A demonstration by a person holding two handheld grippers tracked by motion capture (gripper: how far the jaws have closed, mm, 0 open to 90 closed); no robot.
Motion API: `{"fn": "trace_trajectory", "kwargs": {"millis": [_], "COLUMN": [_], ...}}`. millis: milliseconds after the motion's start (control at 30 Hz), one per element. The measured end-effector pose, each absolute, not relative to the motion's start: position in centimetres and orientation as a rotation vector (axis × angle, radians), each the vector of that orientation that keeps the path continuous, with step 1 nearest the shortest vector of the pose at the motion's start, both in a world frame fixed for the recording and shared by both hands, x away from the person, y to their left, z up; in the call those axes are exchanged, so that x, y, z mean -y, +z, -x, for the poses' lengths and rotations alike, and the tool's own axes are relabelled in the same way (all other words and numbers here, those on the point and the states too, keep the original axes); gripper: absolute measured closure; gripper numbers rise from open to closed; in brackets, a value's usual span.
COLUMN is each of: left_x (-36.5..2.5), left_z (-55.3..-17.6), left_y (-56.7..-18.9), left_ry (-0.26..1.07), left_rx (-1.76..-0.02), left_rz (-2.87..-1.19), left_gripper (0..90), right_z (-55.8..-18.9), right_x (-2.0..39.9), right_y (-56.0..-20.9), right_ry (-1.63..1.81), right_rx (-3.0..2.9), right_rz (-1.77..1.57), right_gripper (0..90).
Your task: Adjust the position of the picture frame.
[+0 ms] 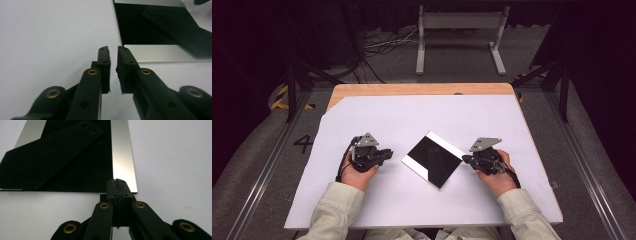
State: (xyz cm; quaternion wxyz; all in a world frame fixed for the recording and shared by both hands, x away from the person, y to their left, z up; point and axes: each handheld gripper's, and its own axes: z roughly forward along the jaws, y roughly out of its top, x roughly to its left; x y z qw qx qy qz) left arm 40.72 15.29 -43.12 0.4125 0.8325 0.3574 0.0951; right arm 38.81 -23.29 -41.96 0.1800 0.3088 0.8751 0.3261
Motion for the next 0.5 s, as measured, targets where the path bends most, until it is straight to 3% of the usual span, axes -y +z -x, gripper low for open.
{"fn": "trace_trajectory", "kwargs": {"millis": [100, 500], "left_x": [-14.5, -12.8], "left_z": [-41.0, -42.6], "left_y": [-43.2, -44.3], "left_ry": [0.251, 0.213], "left_rx": [-0.904, -0.940], "left_rz": [-2.122, -2.186], "left_gripper": [89.8, 90.0], "right_z": [-38.3, -36.7], "right_x": [24.3, 28.1], "right_y": [-41.3, -39.6], "right_ry": [0.939, 0.959], "right_rx": [-2.442, -2.354], "right_rz": [-0.887, -0.970], "right_gripper": [90.0, 89.9]}}
